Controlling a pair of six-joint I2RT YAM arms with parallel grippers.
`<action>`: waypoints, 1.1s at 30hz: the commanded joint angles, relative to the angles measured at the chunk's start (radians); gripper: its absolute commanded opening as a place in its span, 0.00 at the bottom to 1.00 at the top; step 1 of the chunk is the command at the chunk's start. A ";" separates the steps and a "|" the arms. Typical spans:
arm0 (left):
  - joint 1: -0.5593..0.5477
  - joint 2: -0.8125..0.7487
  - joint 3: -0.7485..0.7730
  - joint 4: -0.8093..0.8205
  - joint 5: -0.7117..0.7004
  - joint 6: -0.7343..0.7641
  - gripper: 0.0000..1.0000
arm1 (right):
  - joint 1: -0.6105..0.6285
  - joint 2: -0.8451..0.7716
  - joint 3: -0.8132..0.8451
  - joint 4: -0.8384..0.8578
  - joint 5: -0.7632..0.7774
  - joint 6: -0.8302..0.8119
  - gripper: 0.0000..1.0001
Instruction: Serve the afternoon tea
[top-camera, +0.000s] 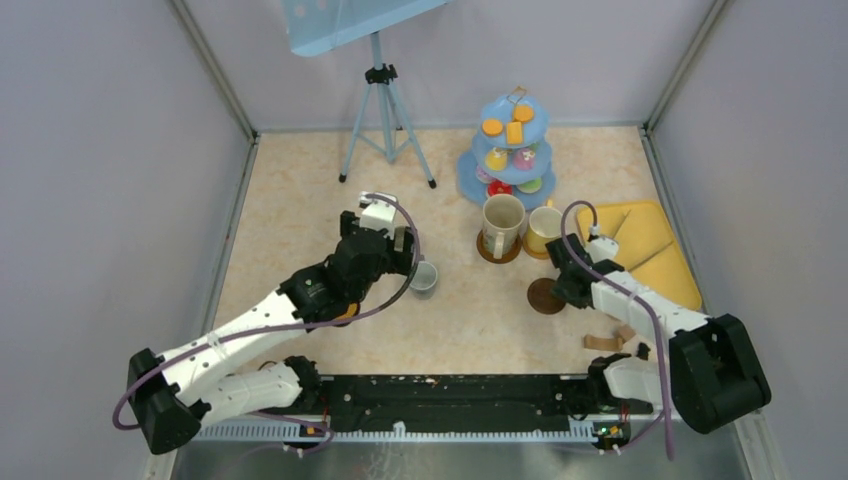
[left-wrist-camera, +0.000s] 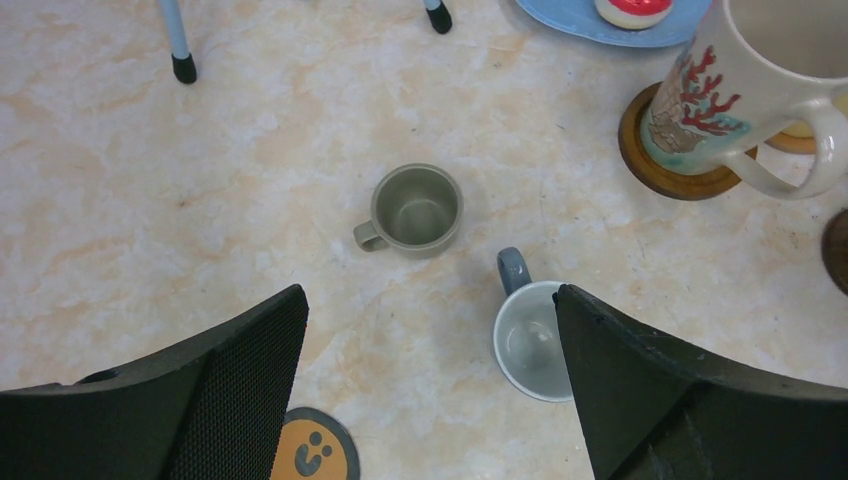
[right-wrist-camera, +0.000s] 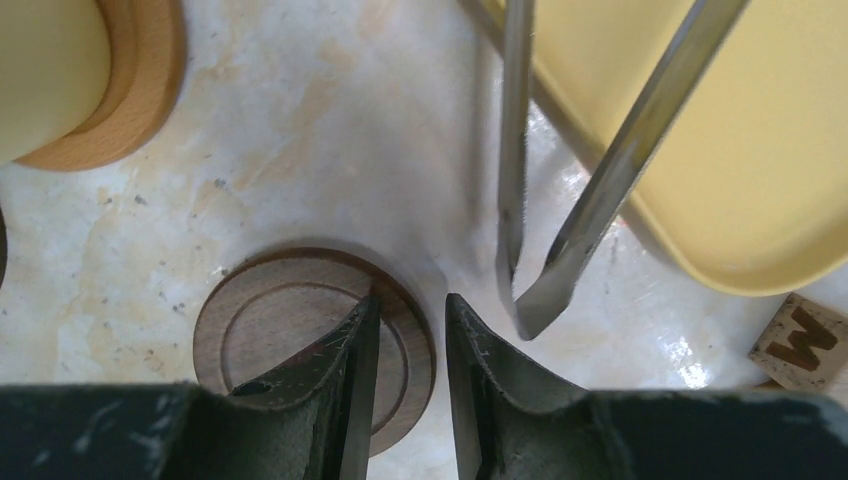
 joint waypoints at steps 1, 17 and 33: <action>0.079 -0.019 0.043 -0.005 0.071 -0.064 0.99 | -0.046 -0.010 -0.024 -0.043 0.035 0.009 0.30; 0.359 -0.125 -0.053 -0.069 0.214 -0.245 0.99 | -0.086 0.002 0.028 0.016 -0.019 -0.028 0.36; 0.559 0.006 -0.146 -0.012 0.584 -0.329 0.99 | 0.173 -0.332 0.120 0.267 -0.399 -0.433 0.70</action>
